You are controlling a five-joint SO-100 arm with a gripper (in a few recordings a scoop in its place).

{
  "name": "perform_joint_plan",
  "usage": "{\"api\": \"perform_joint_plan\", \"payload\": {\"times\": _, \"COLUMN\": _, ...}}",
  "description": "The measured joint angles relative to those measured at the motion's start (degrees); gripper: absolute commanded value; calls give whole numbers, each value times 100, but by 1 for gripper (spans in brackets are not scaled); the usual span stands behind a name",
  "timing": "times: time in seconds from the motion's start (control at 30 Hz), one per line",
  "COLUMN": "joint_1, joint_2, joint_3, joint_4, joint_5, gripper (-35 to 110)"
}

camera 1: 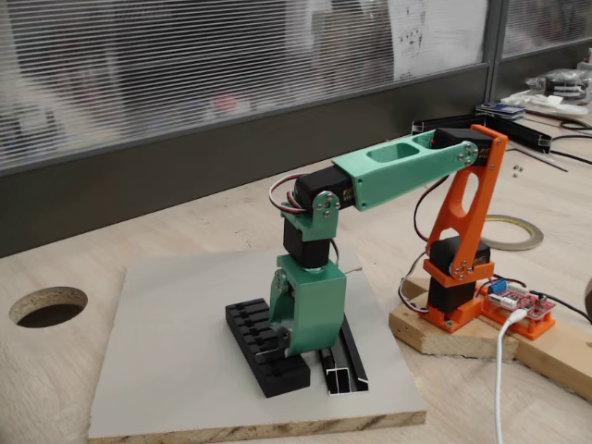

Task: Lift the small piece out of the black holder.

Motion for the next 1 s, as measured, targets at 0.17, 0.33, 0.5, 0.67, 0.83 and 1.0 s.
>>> {"api": "perform_joint_plan", "payload": {"times": 0.17, "joint_1": 0, "joint_2": 0, "joint_3": 0, "joint_4": 0, "joint_5": 0, "gripper": 36}}
{"api": "perform_joint_plan", "payload": {"times": 0.33, "joint_1": 0, "joint_2": 0, "joint_3": 0, "joint_4": 0, "joint_5": 0, "gripper": 26}}
{"api": "perform_joint_plan", "payload": {"times": 0.5, "joint_1": 0, "joint_2": 0, "joint_3": 0, "joint_4": 0, "joint_5": 0, "gripper": 25}}
{"api": "perform_joint_plan", "payload": {"times": 0.67, "joint_1": 0, "joint_2": 0, "joint_3": 0, "joint_4": 0, "joint_5": 0, "gripper": 25}}
{"api": "perform_joint_plan", "payload": {"times": 0.83, "joint_1": 0, "joint_2": 0, "joint_3": 0, "joint_4": 0, "joint_5": 0, "gripper": 25}}
{"api": "perform_joint_plan", "payload": {"times": 1.0, "joint_1": 141, "joint_2": 0, "joint_3": 0, "joint_4": 0, "joint_5": 0, "gripper": 25}}
